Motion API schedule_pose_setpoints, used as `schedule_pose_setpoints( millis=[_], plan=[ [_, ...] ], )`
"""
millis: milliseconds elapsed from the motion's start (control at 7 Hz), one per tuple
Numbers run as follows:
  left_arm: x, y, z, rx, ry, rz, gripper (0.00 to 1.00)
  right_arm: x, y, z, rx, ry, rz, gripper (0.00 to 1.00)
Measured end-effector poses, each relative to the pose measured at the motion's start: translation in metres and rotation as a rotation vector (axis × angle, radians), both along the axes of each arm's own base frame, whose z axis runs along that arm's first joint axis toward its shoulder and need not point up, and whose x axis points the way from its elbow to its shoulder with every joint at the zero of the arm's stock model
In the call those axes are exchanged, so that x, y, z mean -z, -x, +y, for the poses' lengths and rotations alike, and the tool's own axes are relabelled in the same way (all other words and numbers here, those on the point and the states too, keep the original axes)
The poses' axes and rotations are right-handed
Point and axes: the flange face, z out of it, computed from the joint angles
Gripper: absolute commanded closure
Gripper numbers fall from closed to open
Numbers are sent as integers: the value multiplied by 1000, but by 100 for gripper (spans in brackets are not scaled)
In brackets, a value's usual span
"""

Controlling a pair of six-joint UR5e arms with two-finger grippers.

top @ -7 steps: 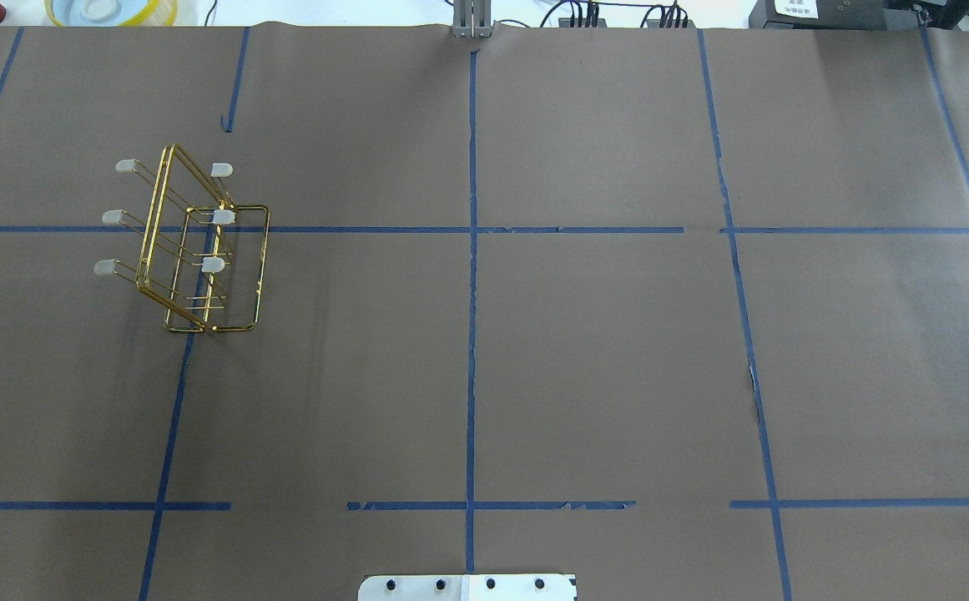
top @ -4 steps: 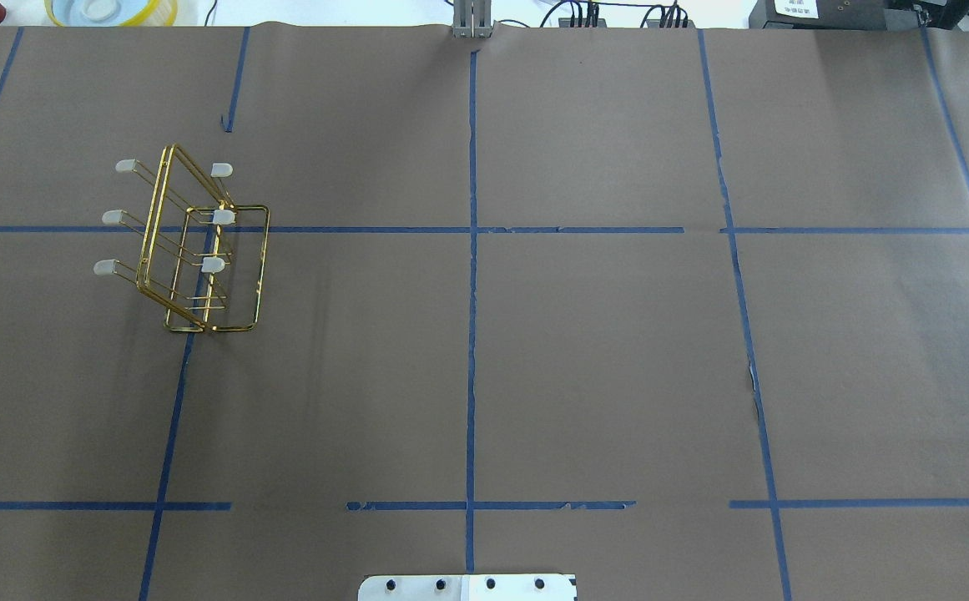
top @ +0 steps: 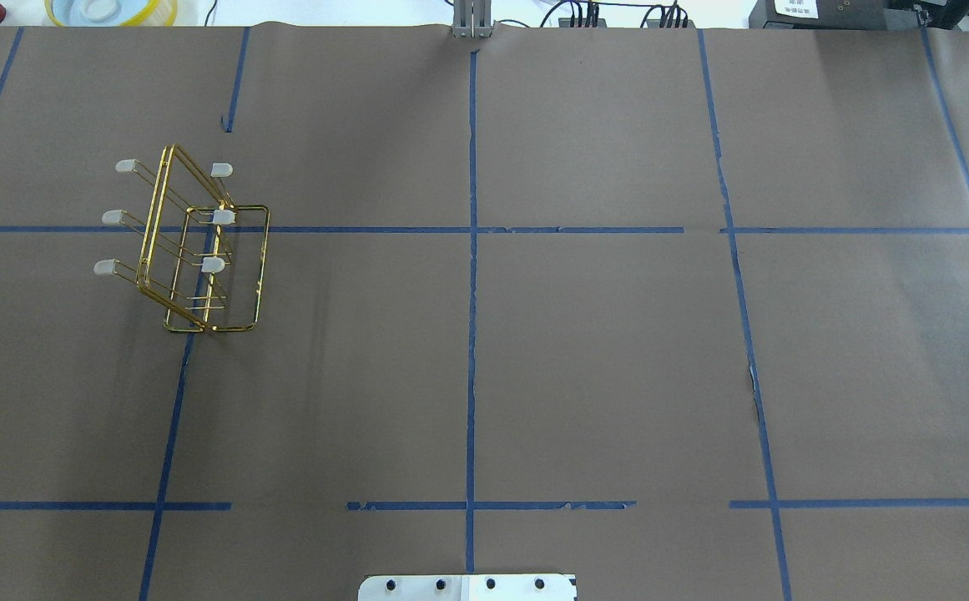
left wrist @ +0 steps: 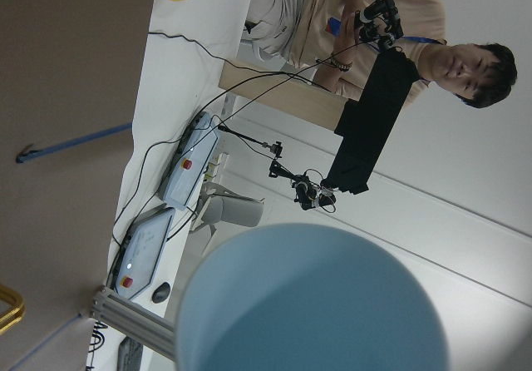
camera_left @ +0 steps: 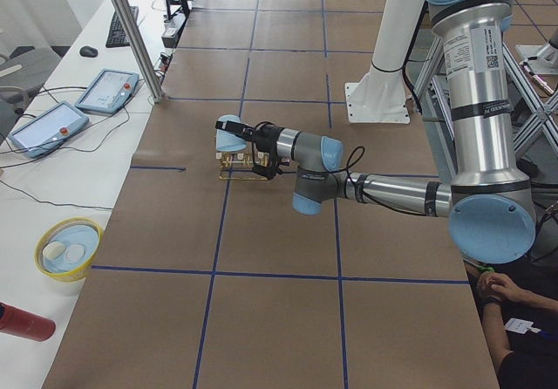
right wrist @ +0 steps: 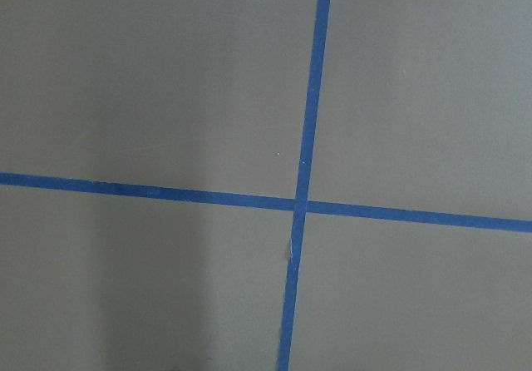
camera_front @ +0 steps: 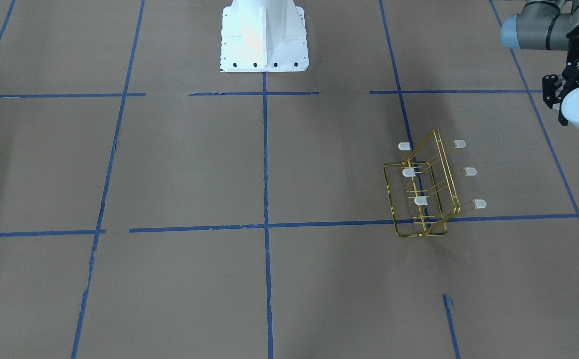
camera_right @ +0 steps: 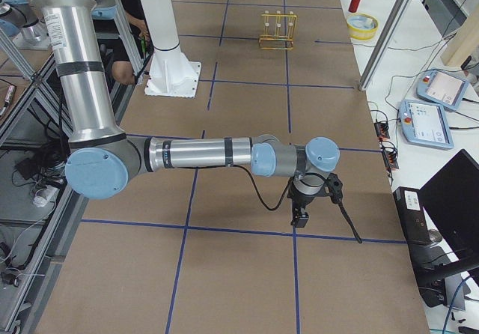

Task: Hang cup on cup holder
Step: 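Raise and rotate the held cup with the left gripper, tilting it sideways, then bring the tilted cup to the rack and slide it onto a white peg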

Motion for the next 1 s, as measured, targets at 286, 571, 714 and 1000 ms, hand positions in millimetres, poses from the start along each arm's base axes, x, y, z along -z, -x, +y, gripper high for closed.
schedule_pose_setpoints(
  millis=[286, 571, 714, 1000],
  plan=[
    [-4, -22, 9, 29, 78, 267, 100, 0, 0, 0, 0, 0, 0, 0],
    [-7, -47, 21, 76, 143, 481, 100, 0, 0, 0, 0, 0, 0, 0],
    [-9, -58, 26, 96, 168, 565, 100, 0, 0, 0, 0, 0, 0, 0],
    [-13, -90, 31, 129, 204, 706, 100, 0, 0, 0, 0, -1, 0, 0]
  ],
)
